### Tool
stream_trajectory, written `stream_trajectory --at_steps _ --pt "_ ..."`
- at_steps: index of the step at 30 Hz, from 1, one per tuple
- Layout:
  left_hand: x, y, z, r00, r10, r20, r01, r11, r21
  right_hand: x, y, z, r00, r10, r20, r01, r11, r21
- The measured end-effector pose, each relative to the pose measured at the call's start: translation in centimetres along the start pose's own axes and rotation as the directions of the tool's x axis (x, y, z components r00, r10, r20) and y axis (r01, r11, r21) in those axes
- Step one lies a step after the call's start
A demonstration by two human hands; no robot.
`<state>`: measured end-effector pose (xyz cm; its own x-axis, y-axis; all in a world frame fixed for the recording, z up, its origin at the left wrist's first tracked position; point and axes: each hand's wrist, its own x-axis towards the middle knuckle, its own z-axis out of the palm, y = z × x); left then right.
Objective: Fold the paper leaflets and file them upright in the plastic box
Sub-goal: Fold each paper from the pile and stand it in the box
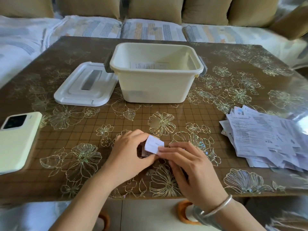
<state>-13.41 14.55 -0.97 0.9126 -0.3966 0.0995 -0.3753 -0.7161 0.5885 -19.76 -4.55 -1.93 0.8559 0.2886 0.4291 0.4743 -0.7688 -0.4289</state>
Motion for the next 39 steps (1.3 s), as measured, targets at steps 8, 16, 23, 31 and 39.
stream_trajectory --at_steps 8,16,23,31,39 --pt "-0.3 -0.8 -2.1 1.000 -0.024 0.004 0.024 0.979 -0.204 0.0 -0.2 -0.1 0.999 -0.027 0.045 0.030 0.996 -0.088" --pt "1.5 1.6 -3.0 0.979 -0.037 0.202 0.000 0.984 0.178 2.2 0.4 -1.0 0.993 0.003 0.119 0.000 1.000 -0.024" --pt "2.9 2.8 -3.9 0.953 -0.096 0.289 0.000 0.949 0.315 7.4 -0.6 -0.6 0.918 0.227 0.326 -0.180 0.969 -0.170" --pt "3.2 4.0 -6.3 0.993 0.110 -0.043 -0.092 0.949 0.301 11.5 -1.6 -3.7 0.918 0.186 0.350 -0.138 0.978 -0.157" --pt "8.7 3.2 -12.6 0.912 0.205 -0.356 -0.164 0.976 0.142 20.6 -1.1 -9.3 0.964 0.146 0.224 -0.133 0.988 -0.074"
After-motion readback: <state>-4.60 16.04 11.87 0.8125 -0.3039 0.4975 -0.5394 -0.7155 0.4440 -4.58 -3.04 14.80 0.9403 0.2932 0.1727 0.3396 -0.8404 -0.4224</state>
